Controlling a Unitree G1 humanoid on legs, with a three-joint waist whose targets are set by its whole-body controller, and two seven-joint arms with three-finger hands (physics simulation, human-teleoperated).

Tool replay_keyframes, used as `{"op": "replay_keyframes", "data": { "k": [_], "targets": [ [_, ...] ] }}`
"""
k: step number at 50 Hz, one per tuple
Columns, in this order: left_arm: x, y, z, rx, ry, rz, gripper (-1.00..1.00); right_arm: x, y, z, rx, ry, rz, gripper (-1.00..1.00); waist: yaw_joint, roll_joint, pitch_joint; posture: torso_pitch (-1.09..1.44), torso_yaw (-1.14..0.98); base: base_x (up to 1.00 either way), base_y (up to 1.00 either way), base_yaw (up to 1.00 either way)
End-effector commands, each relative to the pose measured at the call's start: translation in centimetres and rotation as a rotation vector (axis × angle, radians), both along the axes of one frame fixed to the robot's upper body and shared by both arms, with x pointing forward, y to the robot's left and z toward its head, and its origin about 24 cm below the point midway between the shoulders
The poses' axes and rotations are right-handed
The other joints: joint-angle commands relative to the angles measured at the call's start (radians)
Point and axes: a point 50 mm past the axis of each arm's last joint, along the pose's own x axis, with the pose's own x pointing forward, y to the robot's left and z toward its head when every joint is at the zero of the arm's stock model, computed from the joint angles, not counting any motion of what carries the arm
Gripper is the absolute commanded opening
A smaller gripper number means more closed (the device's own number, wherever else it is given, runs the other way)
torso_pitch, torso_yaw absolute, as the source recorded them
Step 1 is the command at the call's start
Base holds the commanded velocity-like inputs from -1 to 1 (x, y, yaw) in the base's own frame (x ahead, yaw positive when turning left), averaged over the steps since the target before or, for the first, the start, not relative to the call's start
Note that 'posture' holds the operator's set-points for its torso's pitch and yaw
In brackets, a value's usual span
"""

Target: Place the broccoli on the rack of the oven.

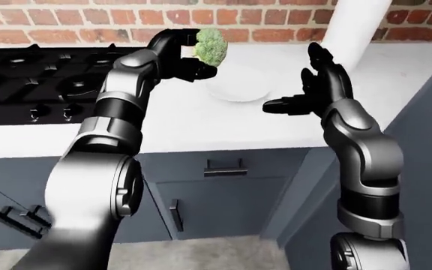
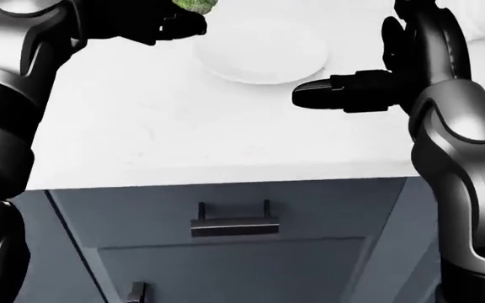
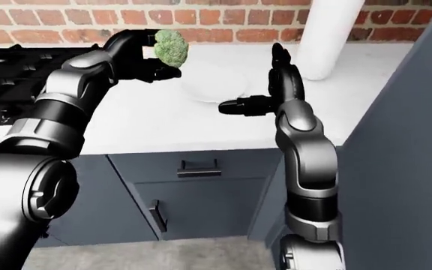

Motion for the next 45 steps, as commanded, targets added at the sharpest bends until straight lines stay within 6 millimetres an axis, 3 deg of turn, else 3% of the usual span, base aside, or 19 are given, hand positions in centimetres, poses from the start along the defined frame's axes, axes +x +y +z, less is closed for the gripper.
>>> {"op": "replay_keyframes", "data": {
  "k": [1, 3, 5, 7, 8, 12, 17, 21, 23, 24, 25, 28, 32, 36, 38, 39, 40, 42, 45],
  "targets": [
    [-0.47, -0.14, 4.14, -0.023, -0.151, -0.010, -0.18, -0.35, 0.12, 2.17, -0.008, -0.107, 0.006, 1.00, 0.001, 0.013, -0.039, 0.00, 0.00, 0.00, 0.00, 1.00],
    [-0.45, -0.08, 4.06, -0.026, -0.149, -0.009, -0.18, -0.30, 0.13, 2.12, -0.008, -0.107, 0.007, 1.00, 0.002, 0.004, -0.048, 0.00, 0.00, 0.00, 0.00, 1.00],
    [-0.45, -0.11, 4.08, -0.029, -0.148, -0.009, -0.18, -0.33, 0.15, 2.16, -0.009, -0.106, 0.007, 1.00, 0.002, -0.018, -0.035, 0.00, 0.00, 0.00, 0.00, 1.00],
    [-0.47, -0.14, 4.19, -0.029, -0.149, -0.009, -0.18, -0.33, 0.11, 2.10, -0.008, -0.106, 0.007, 1.00, 0.002, -0.056, -0.023, 0.00, 0.00, 0.00, 0.00, 1.00],
    [-0.48, -0.14, 4.28, -0.031, -0.150, -0.008, -0.18, -0.36, 0.11, 2.13, -0.008, -0.106, 0.008, 1.00, 0.001, -0.091, -0.032, 0.00, 0.00, 0.00, 0.00, 1.00],
    [-0.48, -0.10, 4.27, -0.030, -0.149, -0.006, -0.18, -0.37, 0.04, 2.06, -0.009, -0.106, 0.008, 1.00, 0.015, -0.078, -0.031, 0.00, 0.00, 0.00, 0.00, 1.00],
    [-0.48, -0.10, 4.37, -0.034, -0.152, -0.003, -0.18, -0.37, 0.08, 2.45, -0.014, -0.108, 0.009, 1.00, 0.011, -0.026, -0.031, 0.00, 0.00, 0.00, 0.00, 1.00],
    [-0.49, 0.08, 4.42, -0.041, -0.152, 0.001, -0.18, -0.47, 0.17, 2.57, -0.017, -0.107, 0.016, 1.00, 0.002, 0.033, -0.035, 0.00, 0.00, 0.00, 0.00, 1.00],
    [-0.50, 0.04, 4.52, -0.042, -0.153, 0.000, -0.18, -0.39, 0.15, 2.61, -0.017, -0.108, 0.016, 1.00, 0.002, 0.082, -0.044, 0.00, 0.00, 0.00, 0.00, 1.00],
    [-0.50, 0.03, 4.54, -0.043, -0.153, 0.000, -0.18, -0.37, 0.16, 2.63, -0.018, -0.108, 0.017, 1.00, 0.010, 0.125, -0.060, 0.00, 0.00, 0.00, 0.00, 1.00],
    [-0.51, 0.02, 4.55, -0.043, -0.153, -0.001, -0.18, -0.38, 0.17, 2.68, -0.017, -0.109, 0.016, 1.00, 0.011, 0.085, -0.039, 0.00, 0.00, 0.00, 0.00, 1.00],
    [-0.52, 0.05, 4.67, -0.041, -0.154, 0.000, -0.18, -0.38, 0.18, 2.40, -0.015, -0.107, 0.017, 1.00, 0.025, 0.055, -0.055, 0.00, 0.00, 0.00, 0.00, 1.00],
    [-0.54, 0.24, 4.79, -0.046, -0.156, 0.005, -0.18, -0.44, 0.17, 2.46, -0.015, -0.107, 0.016, 1.00, 0.021, 0.004, -0.025, 0.00, 0.00, 0.00, 0.00, 1.00],
    [-0.54, 0.39, 4.89, -0.049, -0.157, 0.008, -0.18, -0.36, 0.31, 2.18, -0.016, -0.101, 0.018, 1.00, 0.011, -0.044, -0.014, 0.00, 0.00, 0.00, 0.00, 1.00],
    [-0.53, 0.49, 4.82, -0.050, -0.156, 0.009, -0.17, -0.27, 0.36, 2.02, -0.017, -0.098, 0.020, 1.00, 0.012, -0.095, -0.028, 0.00, 0.00, 0.00, 0.00, 1.00],
    [-0.52, 0.55, 4.78, -0.052, -0.156, 0.010, -0.18, -0.28, 0.41, 2.01, -0.016, -0.097, 0.021, 1.00, 0.008, -0.128, -0.064, 0.00, 0.00, 0.00, 0.00, 1.00],
    [-0.53, 0.61, 4.78, -0.052, -0.156, 0.012, -0.18, -0.28, 0.43, 1.97, -0.016, -0.097, 0.021, 1.00, 0.000, -0.077, -0.023, 0.00, 0.00, 0.00, 0.00, 1.00],
    [-0.55, 0.69, 4.91, -0.054, -0.158, 0.013, -0.18, -0.29, 0.43, 2.00, -0.016, -0.098, 0.022, 1.00, 0.011, -0.082, -0.029, 0.00, 0.00, 0.00, 0.00, 1.00],
    [-0.55, 0.66, 4.86, -0.056, -0.157, 0.012, -0.19, -0.34, 0.43, 2.06, -0.016, -0.098, 0.021, 1.00, 0.011, -0.052, -0.035, 0.00, 0.00, 0.00, 0.00, 1.00]
  ]
}}
